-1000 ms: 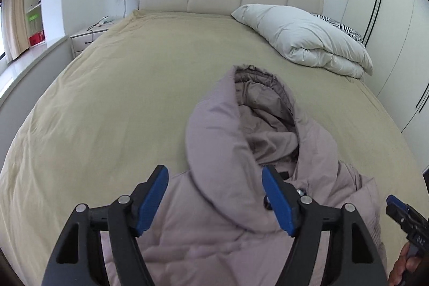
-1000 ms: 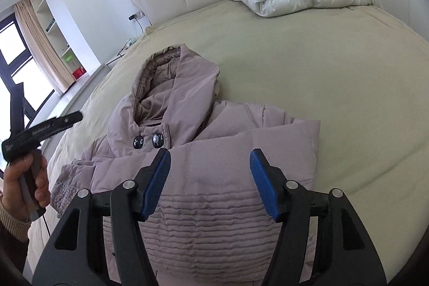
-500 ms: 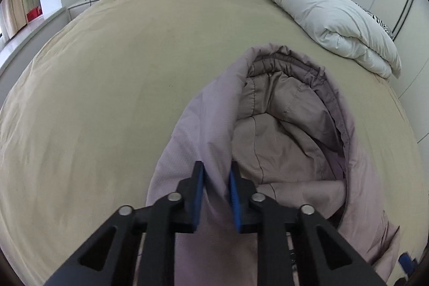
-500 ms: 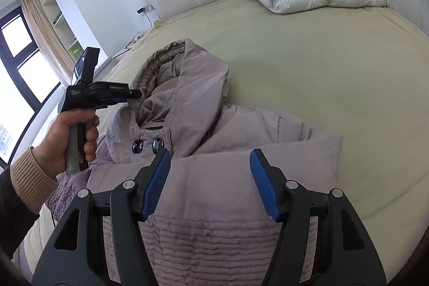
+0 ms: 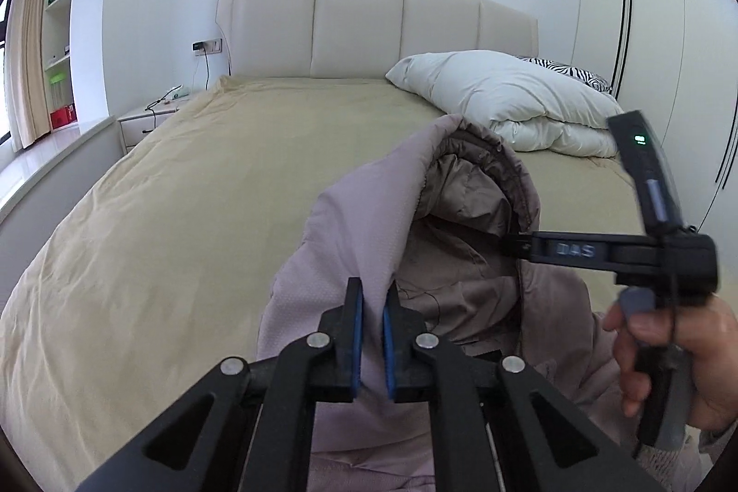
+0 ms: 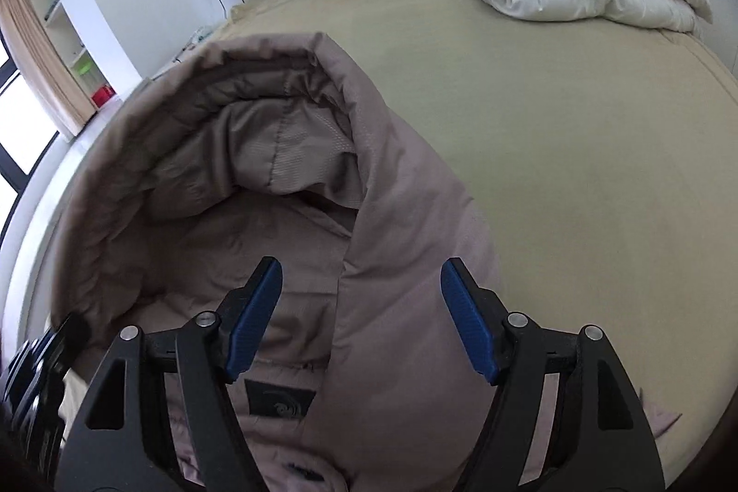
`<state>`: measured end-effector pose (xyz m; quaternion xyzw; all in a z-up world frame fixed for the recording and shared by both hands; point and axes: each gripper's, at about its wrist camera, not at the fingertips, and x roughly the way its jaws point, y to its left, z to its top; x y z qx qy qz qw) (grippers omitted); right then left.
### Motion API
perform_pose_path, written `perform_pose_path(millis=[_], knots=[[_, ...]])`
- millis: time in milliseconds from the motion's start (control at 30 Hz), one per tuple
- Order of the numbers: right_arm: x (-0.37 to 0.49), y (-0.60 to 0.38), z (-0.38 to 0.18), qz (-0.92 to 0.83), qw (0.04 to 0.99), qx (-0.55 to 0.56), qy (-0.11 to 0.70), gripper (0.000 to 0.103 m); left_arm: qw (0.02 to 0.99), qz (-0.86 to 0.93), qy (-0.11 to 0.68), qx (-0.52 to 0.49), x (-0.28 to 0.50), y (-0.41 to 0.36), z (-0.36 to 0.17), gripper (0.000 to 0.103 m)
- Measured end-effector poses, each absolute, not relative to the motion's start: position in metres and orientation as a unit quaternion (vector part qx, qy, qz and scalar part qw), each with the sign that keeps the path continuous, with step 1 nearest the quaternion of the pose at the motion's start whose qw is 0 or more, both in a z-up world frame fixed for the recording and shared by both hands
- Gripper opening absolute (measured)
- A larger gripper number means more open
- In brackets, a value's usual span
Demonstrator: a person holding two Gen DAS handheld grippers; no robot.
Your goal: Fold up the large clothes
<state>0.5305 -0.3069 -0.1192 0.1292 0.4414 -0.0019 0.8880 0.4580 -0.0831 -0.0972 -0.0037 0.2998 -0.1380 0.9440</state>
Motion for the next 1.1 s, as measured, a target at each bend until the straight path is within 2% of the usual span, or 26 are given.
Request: perform_pose_path(millis=[67, 100, 133, 233, 400, 533, 633, 900, 1000, 1100], knots=[[0.546, -0.302, -0.127, -0.014, 0.884, 0.113, 0.453, 0.070, 0.944, -0.141, 0.298, -0.007, 0.451, -0.079, -0.096, 0.008], [0.550, -0.304, -0.127, -0.020, 0.885, 0.115, 0.451, 0.059, 0.944, -0.142, 0.297, -0.010, 0.447, -0.073, -0.095, 0.008], [0.551, -0.309, -0.126, -0.022, 0.883, 0.131, 0.449, 0.037, 0.944, -0.143, 0.297, -0.015, 0.448, -0.069, -0.094, 0.008], [0.545, -0.320, -0.123, -0.026, 0.882, 0.155, 0.444, 0.012, 0.944, -0.145, 0.296, -0.026, 0.440, -0.063, -0.093, 0.008], [0.485, -0.331, -0.083, -0.021, 0.914, 0.142, 0.380, 0.007, 0.946, -0.147, 0.283, -0.052, 0.409, -0.055, -0.083, 0.007], [0.386, -0.326, -0.050, -0.009, 0.946, 0.101, 0.308, 0.007, 0.950, -0.155, 0.262, -0.068, 0.358, -0.043, -0.074, 0.007], [0.307, -0.325, -0.052, 0.010, 0.954, 0.096, 0.283, 0.007, 0.946, -0.165, 0.267, -0.083, 0.309, -0.032, -0.079, 0.006], [0.166, -0.345, -0.131, 0.021, 0.910, 0.154, 0.385, 0.008, 0.916, -0.146, 0.361, -0.096, 0.198, 0.000, -0.131, 0.006], [0.134, -0.364, -0.128, -0.001, 0.910, 0.180, 0.374, 0.009, 0.919, -0.142, 0.355, -0.098, 0.187, 0.009, -0.118, 0.006], [0.121, -0.370, -0.100, 0.008, 0.923, 0.192, 0.335, 0.010, 0.930, -0.153, 0.318, -0.099, 0.203, 0.002, -0.082, 0.007]])
